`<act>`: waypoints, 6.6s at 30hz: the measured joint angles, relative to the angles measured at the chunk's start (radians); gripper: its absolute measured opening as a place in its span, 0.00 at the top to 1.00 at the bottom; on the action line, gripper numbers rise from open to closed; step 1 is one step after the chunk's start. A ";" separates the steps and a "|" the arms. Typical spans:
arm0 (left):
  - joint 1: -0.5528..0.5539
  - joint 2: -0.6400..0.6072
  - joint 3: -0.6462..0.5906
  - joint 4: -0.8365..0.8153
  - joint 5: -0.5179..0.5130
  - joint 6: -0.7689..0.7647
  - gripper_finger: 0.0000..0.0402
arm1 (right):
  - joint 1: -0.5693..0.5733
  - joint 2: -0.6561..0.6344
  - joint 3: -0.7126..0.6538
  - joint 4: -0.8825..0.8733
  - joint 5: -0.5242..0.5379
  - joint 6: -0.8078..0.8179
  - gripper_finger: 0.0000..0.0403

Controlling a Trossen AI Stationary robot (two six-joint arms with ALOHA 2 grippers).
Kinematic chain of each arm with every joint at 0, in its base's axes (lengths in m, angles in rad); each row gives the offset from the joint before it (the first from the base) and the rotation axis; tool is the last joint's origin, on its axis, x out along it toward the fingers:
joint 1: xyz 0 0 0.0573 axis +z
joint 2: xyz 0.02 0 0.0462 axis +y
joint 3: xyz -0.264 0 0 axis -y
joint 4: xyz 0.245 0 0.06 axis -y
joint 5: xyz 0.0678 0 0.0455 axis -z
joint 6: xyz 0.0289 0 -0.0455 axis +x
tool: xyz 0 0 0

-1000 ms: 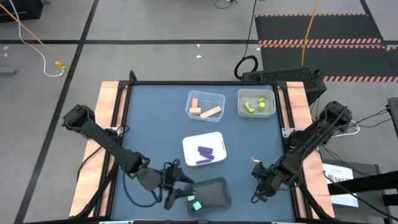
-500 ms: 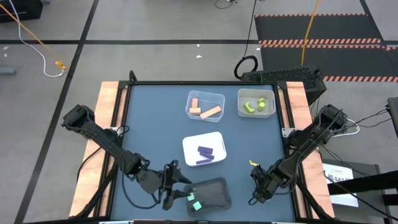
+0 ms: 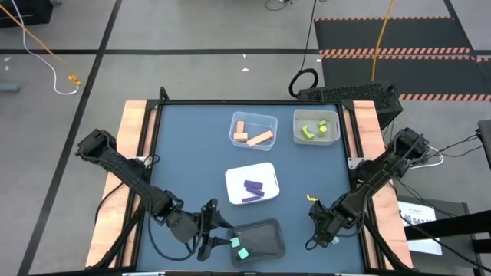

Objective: Sort & place blocks by color
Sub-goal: Put the light-blue rectangle block into the transparent black bin, then return to Home Position

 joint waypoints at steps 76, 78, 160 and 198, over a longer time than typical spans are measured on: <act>0.319 0.002 -0.001 0.352 0.070 0.491 0.85 | -0.444 -0.125 0.000 1.303 0.436 -1.694 0.55; 0.311 0.002 -0.001 0.353 0.069 0.491 0.85 | -0.426 -0.169 0.000 1.210 0.438 -1.645 0.49; 0.156 0.129 0.000 0.226 0.145 0.092 0.43 | -0.055 -0.416 -0.553 1.365 0.486 -0.901 0.43; 0.074 -1.003 -0.736 -0.059 -0.167 0.172 0.43 | -0.214 -1.164 -0.552 0.781 0.624 -1.390 0.43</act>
